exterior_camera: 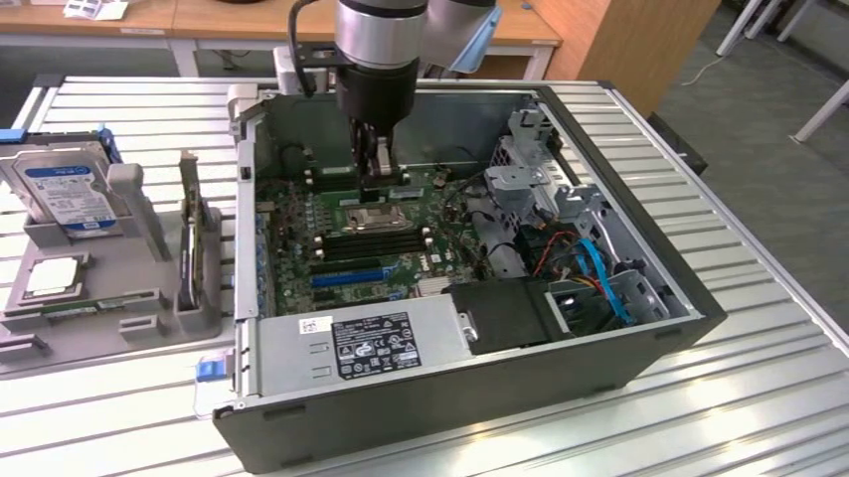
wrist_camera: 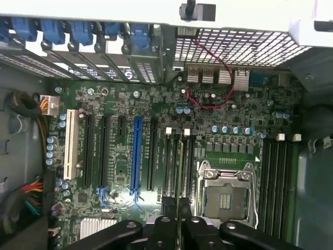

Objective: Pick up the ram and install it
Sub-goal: 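Insert the ram into the slot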

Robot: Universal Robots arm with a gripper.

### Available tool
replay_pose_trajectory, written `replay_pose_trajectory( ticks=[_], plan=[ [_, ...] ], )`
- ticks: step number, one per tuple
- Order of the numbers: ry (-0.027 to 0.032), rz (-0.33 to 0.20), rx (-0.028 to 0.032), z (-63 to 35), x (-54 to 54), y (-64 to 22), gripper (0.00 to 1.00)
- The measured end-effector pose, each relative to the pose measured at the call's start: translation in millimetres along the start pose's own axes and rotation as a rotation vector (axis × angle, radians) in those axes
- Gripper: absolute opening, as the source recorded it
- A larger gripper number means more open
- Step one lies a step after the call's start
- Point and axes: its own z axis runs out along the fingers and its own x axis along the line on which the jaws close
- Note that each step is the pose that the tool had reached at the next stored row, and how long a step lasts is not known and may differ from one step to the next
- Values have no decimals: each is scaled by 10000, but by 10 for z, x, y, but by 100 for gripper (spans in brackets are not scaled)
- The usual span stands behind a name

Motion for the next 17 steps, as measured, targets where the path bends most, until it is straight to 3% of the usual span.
replay_pose_trajectory(
  ticks=[17],
  plan=[
    [3, 159, 61, 310, -3, 0, 13]
  ],
)
